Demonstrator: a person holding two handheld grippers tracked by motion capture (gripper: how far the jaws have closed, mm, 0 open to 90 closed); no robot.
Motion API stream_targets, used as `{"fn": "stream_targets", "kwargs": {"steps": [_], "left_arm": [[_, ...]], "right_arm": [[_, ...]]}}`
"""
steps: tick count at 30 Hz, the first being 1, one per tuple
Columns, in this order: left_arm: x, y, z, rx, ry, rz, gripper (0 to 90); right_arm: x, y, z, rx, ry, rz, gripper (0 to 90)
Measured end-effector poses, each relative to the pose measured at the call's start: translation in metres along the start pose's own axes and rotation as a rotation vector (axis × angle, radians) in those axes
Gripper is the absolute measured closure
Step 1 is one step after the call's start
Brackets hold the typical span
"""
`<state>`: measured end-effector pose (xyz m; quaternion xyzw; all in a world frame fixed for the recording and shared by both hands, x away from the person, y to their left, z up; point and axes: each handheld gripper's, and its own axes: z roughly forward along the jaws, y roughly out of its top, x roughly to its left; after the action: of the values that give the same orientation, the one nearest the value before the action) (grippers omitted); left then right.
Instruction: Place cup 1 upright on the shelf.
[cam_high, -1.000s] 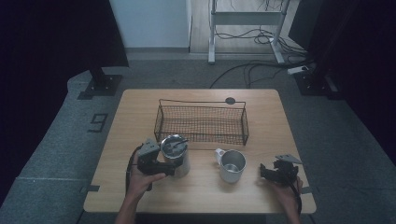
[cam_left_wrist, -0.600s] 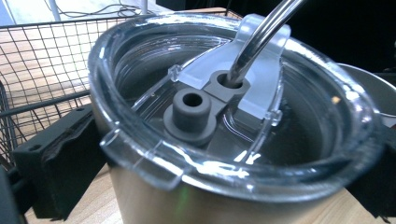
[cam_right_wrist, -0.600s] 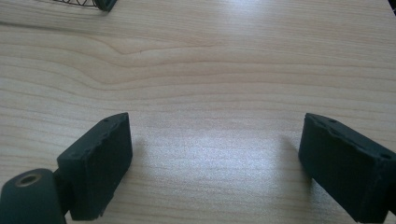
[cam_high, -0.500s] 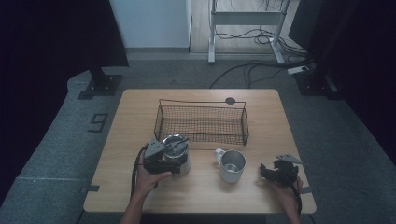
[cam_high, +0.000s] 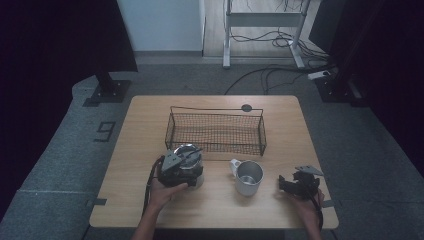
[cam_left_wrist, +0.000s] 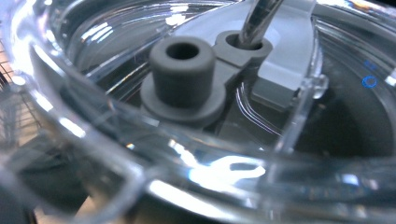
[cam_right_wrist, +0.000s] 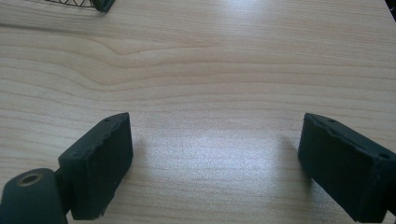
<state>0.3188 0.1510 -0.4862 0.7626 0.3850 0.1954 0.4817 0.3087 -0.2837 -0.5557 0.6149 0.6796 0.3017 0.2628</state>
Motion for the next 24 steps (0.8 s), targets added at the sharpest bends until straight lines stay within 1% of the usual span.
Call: {"fn": "stream_targets", "kwargs": {"steps": [7, 10, 11, 13, 19, 22, 23, 24], "left_arm": [[0.0, 0.0, -0.001, -0.003, 0.001, 0.024, 3.3], [0.0, 0.001, -0.003, 0.002, -0.006, 0.025, 3.4], [0.0, 0.001, -0.004, -0.003, -0.021, 0.02, 3.5], [0.0, 0.002, -0.006, -0.009, -0.027, 0.018, 3.5], [0.0, 0.01, -0.012, -0.01, -0.017, 0.021, 3.6], [0.0, 0.013, -0.016, -0.03, -0.029, 0.029, 3.6], [0.001, 0.016, -0.019, -0.04, -0.039, 0.025, 3.6], [0.001, 0.016, -0.019, -0.04, -0.039, 0.025, 3.6]], "right_arm": [[0.0, 0.0, 0.0, 0.0, -0.001, 0.002, 10.2], [0.0, 0.0, 0.0, -0.001, -0.001, 0.003, 10.3], [0.0, 0.0, 0.0, -0.001, -0.001, 0.003, 10.3], [0.0, 0.0, 0.0, -0.001, -0.002, 0.003, 10.3], [0.0, 0.0, 0.0, -0.001, -0.003, 0.005, 10.6], [0.0, 0.0, 0.0, -0.001, -0.003, 0.006, 10.8], [0.0, 0.0, 0.0, -0.002, -0.004, 0.006, 10.9], [0.0, 0.0, 0.0, -0.002, -0.004, 0.006, 10.9]]}}
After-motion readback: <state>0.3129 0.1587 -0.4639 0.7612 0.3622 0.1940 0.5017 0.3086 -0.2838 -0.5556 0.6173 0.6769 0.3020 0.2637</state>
